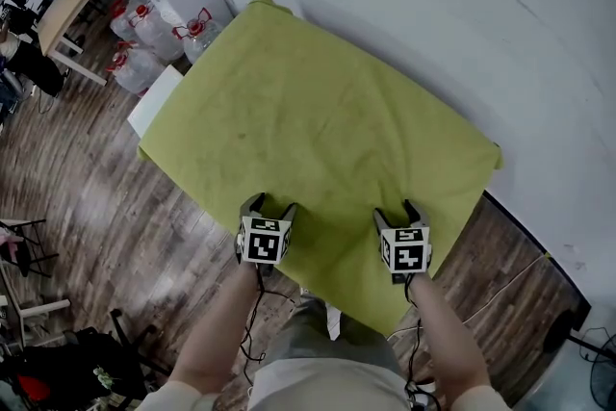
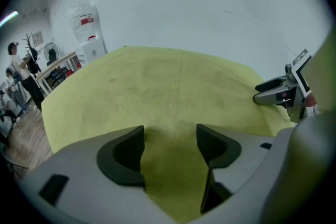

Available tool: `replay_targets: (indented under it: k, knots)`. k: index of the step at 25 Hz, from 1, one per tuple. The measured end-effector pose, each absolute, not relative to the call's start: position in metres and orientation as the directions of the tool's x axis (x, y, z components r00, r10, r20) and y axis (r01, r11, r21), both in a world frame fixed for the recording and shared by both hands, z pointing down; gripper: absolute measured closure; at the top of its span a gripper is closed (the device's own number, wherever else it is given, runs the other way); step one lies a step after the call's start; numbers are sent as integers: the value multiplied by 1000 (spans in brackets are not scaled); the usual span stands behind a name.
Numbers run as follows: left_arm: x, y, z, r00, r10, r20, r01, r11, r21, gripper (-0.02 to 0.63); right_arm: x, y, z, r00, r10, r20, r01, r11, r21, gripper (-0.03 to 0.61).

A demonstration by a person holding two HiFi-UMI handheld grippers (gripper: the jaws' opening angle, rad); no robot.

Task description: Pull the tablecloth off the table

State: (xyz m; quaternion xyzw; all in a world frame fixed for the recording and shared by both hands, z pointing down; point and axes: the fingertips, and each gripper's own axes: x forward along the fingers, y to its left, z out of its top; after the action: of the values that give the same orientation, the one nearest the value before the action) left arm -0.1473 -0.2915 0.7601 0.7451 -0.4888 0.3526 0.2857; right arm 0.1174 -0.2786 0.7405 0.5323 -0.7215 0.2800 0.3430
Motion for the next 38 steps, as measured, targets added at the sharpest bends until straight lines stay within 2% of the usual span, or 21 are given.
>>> replay_targets:
  k: [2, 5, 8, 9, 10, 11, 16, 21, 27, 38]
  knots:
    - [-147, -289, 759, 260, -549, 795, -938, -339, 73, 303, 119, -277, 740, -196, -570, 798, -961, 273, -42, 273]
    - [-140, -288, 748, 253, -581, 774, -940, -338, 54, 363, 124, -272, 739, -197, -578, 792, -967, 247, -60, 372]
    - [-131, -279, 753, 251, -584, 772, -934, -357, 34, 472, 121, -261, 740, -238, -558, 795, -970, 170, -171, 519]
    - [-126, -275, 754, 255, -577, 776, -930, -366, 33, 522, 119, -259, 741, -252, -549, 797, -967, 163, -194, 540]
    - [-120, -272, 754, 260, -568, 781, -927, -373, 37, 576, 118, -256, 741, -262, -539, 801, -965, 166, -203, 544]
    - [-115, -267, 753, 264, -560, 785, -926, -375, 44, 588, 117, -252, 741, -268, -529, 805, -963, 174, -206, 546]
    - [-127, -256, 728, 274, -599, 753, -933, -356, 56, 590, 115, -242, 723, -312, -538, 783, -948, 232, -219, 548]
    - [-134, -243, 691, 319, -608, 727, -928, -358, 108, 591, 135, -243, 683, -351, -586, 730, -936, 212, -280, 548]
    - [-130, -236, 642, 346, -646, 680, -924, -358, 130, 591, 140, -234, 639, -359, -621, 696, -932, 283, -229, 548]
    - [-159, -229, 519, 343, -784, 518, -926, -375, 45, 591, 113, -228, 482, -474, -746, 467, -880, 422, -220, 548]
